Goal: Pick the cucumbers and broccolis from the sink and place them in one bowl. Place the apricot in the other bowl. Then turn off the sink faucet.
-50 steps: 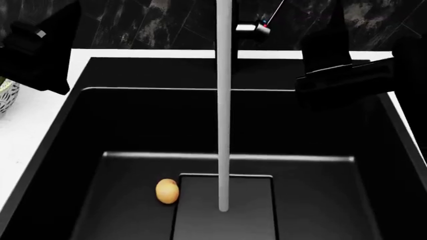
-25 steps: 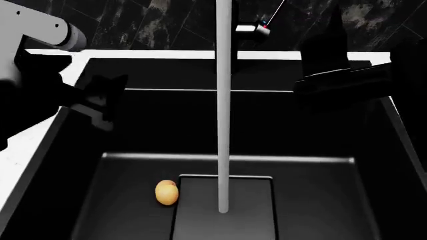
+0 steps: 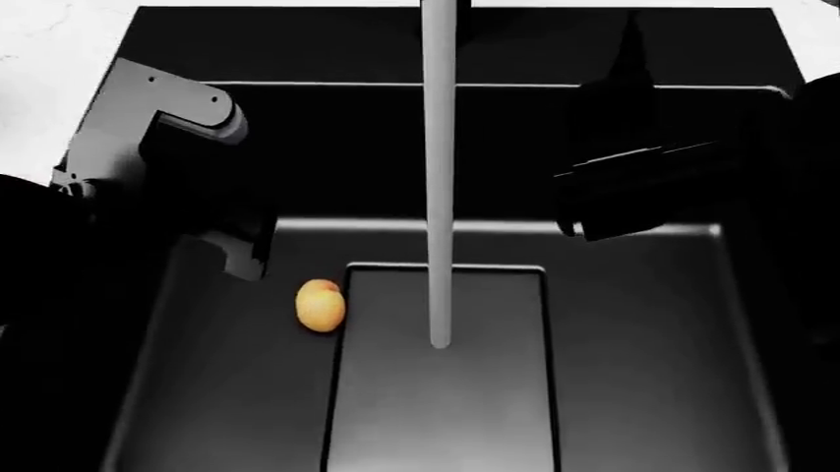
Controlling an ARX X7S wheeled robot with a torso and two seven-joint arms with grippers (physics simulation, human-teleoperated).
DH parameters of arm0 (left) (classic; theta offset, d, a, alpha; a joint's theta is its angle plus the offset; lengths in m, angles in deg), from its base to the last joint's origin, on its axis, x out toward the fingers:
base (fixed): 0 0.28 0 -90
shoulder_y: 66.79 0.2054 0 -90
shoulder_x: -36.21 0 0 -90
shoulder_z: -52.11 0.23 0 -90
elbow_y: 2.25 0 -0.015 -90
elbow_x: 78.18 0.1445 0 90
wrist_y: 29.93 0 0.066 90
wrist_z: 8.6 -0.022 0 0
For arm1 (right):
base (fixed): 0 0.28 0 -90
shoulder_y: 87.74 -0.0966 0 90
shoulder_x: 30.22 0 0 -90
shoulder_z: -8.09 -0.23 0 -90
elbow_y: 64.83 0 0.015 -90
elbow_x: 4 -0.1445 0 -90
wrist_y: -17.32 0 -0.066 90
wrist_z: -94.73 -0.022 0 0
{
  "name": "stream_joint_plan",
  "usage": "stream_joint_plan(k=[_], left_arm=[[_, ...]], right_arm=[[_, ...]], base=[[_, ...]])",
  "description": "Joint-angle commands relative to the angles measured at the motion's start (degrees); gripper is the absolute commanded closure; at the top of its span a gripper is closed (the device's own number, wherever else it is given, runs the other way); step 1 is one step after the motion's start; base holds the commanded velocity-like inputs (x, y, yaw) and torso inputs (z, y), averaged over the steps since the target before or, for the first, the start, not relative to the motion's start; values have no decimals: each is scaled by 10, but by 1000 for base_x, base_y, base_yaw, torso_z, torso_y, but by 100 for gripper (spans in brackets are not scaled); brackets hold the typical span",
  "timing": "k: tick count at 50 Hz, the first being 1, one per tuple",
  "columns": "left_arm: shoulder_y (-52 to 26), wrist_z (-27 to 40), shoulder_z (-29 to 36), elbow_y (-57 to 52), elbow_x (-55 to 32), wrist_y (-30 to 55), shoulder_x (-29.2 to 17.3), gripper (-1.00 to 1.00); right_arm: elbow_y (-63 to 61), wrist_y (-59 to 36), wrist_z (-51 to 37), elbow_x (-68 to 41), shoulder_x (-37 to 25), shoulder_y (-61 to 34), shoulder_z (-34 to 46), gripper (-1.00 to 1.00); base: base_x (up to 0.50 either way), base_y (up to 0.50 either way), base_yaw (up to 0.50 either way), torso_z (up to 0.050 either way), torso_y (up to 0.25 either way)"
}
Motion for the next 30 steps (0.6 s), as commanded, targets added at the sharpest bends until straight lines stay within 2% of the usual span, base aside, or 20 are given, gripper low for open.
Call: stream_joint_plan(k=[1,17,25,30], left_arm=[[-12,-42,13,76,31,-30,32,-100],[-52,-106,46,271,81,-161,110,-100],[-64,-117,58,327,95,-187,132,-100],[-57,-107,59,286,88,-163,125,-100]], right_arm=[[-3,2,-6,-14,1,-22,-15,-100],[-10,4,-19,-27,7,-34,-2,-100],[-13,7,-17,-31,0,-33,-4,-100],[-11,6,-20,-37,-2,-42,-2,-100]], base=[[0,0,0,0,0],[0,0,0,0,0],[0,0,0,30,-196],[0,0,0,30,-202]])
